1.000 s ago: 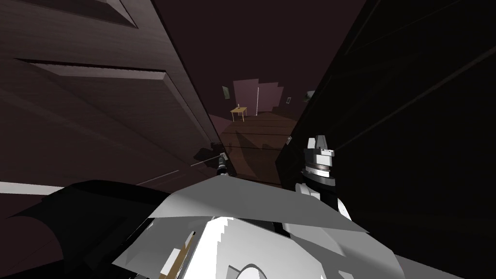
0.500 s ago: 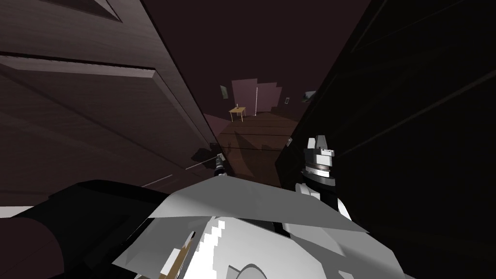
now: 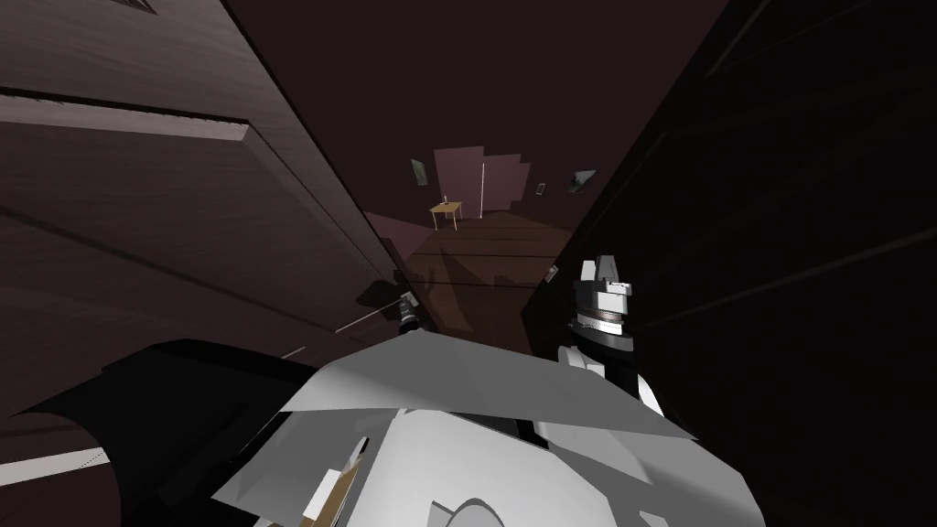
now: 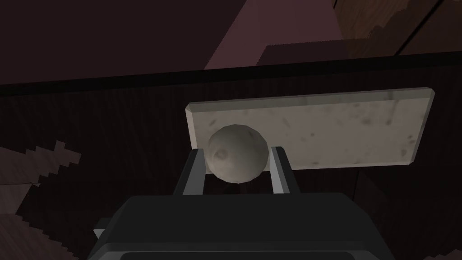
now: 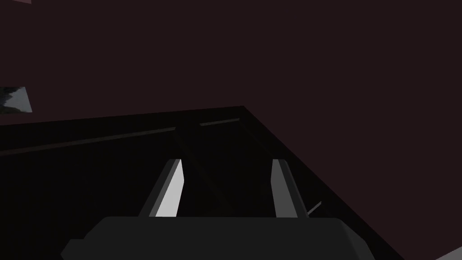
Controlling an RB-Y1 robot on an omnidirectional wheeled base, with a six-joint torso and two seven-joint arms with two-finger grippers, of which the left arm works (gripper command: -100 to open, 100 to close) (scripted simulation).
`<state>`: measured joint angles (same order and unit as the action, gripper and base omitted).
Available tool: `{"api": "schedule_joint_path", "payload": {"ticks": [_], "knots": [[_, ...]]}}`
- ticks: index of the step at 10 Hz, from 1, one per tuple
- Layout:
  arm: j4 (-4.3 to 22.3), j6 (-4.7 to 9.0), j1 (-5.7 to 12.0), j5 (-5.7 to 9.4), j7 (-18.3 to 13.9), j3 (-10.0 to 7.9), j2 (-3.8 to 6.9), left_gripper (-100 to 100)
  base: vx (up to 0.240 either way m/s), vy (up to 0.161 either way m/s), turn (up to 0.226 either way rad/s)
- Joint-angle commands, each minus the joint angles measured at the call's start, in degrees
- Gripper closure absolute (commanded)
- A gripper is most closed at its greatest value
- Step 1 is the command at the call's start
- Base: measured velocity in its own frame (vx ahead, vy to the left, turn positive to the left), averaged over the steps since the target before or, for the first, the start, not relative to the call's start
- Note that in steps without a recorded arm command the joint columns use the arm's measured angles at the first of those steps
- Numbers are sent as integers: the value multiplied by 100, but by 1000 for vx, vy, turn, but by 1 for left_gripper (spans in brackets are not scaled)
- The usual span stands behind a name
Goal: Push the door open
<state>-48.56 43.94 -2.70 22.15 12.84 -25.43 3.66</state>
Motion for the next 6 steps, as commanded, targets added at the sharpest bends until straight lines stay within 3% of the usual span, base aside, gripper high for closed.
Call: {"api": "schedule_joint_path", "payload": {"ticks": [1, 6], "knots": [[-2, 72, -28, 137, 79, -171, 33, 100, 152, 35, -28], [-140, 71, -156, 521, 339, -550, -127, 100, 164, 30, -35]]}}
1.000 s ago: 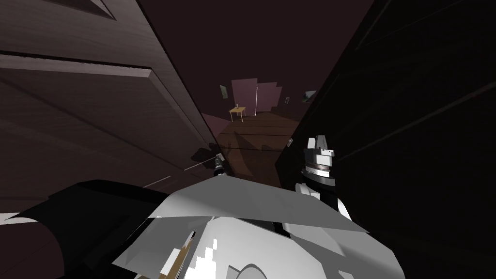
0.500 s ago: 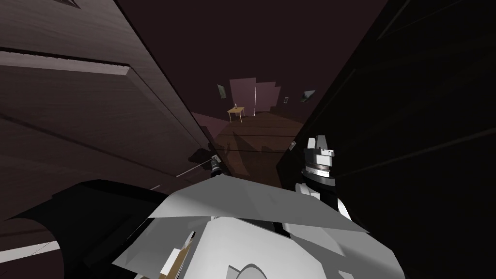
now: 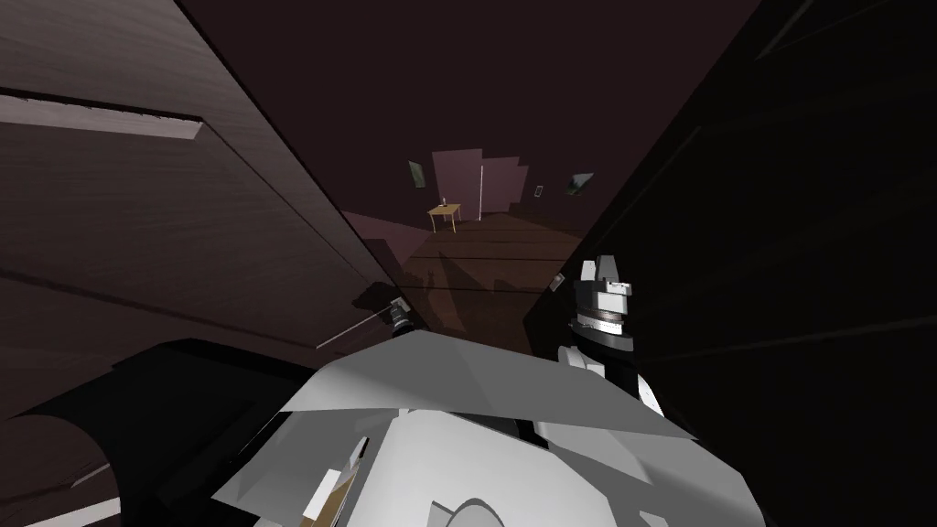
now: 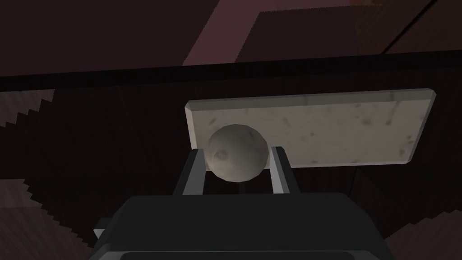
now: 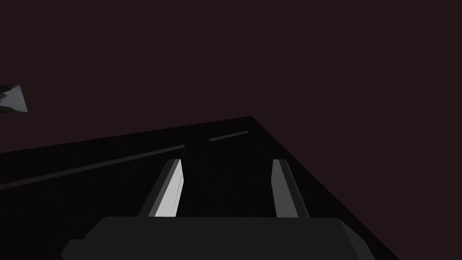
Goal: Push the door open
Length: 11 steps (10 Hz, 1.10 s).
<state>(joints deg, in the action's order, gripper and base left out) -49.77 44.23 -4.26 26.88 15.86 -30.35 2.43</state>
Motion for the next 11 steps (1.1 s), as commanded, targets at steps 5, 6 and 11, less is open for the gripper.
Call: {"api": "schedule_joint_path", "payload": {"ticks": [5, 6, 11], "knots": [[-130, 14, -96, 219, 163, -280, 25, 100, 138, 55, 16], [-133, 28, -105, 266, 190, -343, 36, 100, 171, 112, 21], [-153, 102, -154, 517, 334, -679, -19, 100, 199, 108, 40]]}}
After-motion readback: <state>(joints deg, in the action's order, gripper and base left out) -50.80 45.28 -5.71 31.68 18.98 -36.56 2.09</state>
